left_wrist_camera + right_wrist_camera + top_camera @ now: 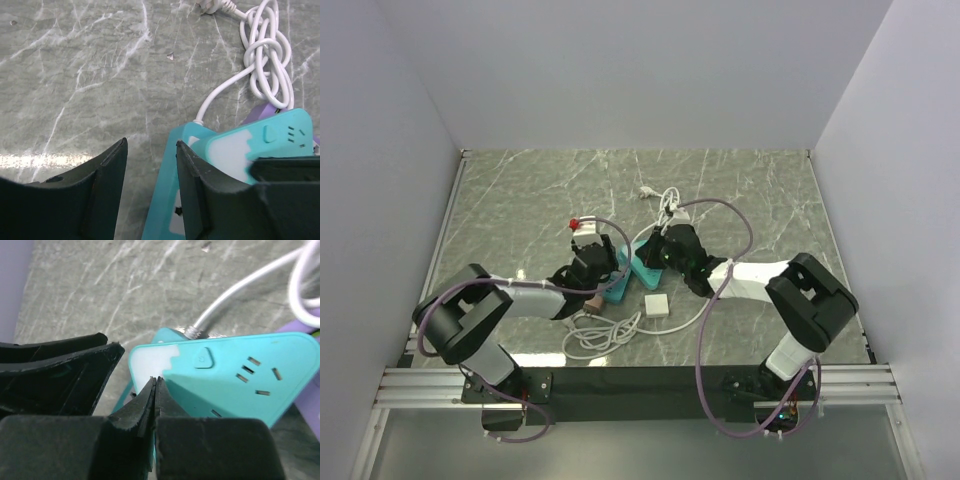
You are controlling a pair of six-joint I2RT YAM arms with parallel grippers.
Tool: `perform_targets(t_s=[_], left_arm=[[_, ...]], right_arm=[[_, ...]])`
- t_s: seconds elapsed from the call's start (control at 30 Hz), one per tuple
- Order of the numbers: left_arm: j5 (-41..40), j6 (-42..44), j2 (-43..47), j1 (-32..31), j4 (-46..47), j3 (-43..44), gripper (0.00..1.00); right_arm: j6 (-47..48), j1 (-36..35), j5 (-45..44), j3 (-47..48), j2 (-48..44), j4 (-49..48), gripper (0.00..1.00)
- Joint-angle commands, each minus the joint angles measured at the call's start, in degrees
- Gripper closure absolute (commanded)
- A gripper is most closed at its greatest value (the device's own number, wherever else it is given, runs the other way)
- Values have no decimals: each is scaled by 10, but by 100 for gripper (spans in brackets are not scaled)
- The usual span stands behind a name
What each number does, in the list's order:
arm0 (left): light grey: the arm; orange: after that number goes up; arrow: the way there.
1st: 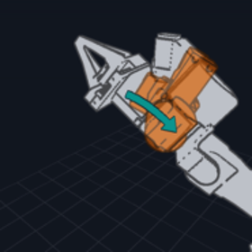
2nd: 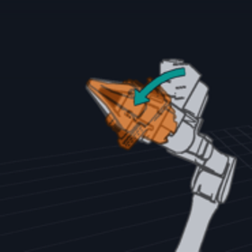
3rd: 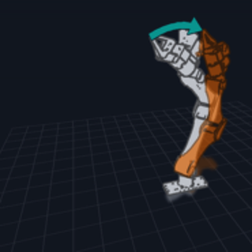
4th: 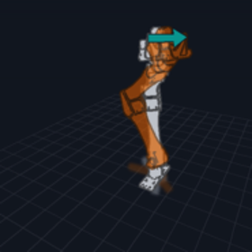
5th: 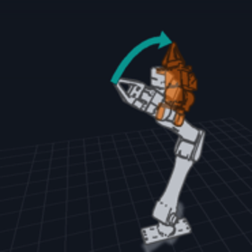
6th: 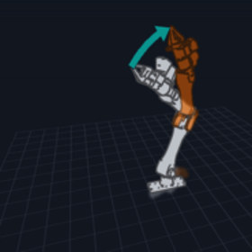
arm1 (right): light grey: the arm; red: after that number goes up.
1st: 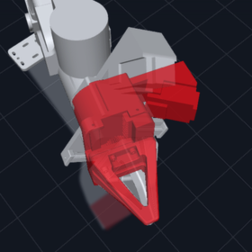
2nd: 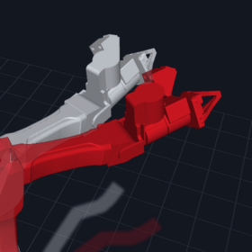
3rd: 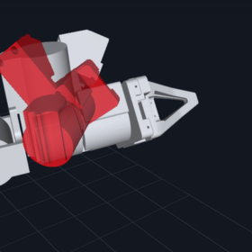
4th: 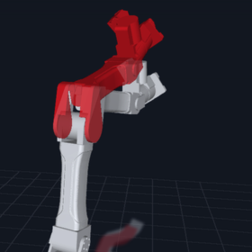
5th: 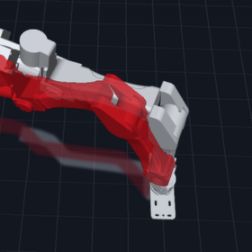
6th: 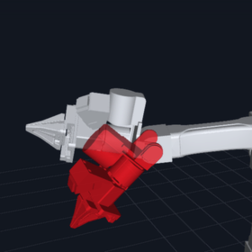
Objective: Insert the plug
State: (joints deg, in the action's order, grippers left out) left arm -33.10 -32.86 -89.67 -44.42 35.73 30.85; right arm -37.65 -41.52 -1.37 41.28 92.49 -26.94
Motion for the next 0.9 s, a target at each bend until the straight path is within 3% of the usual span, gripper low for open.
perform_targets(t_s=[0.0, 0.23, 0.87], left_arm=[[1, -12, 38, -2, 34, -11, 51], [52, -23, 54, -2, 73, -18, 51], [92, -57, -50, 8, 92, -2, 56]], right_arm=[[-8, -9, 11, 28, 17, -4, 100], [-14, -16, 6, 38, 39, 7, 100], [-30, -37, -54, 39, 52, 100, 100]])
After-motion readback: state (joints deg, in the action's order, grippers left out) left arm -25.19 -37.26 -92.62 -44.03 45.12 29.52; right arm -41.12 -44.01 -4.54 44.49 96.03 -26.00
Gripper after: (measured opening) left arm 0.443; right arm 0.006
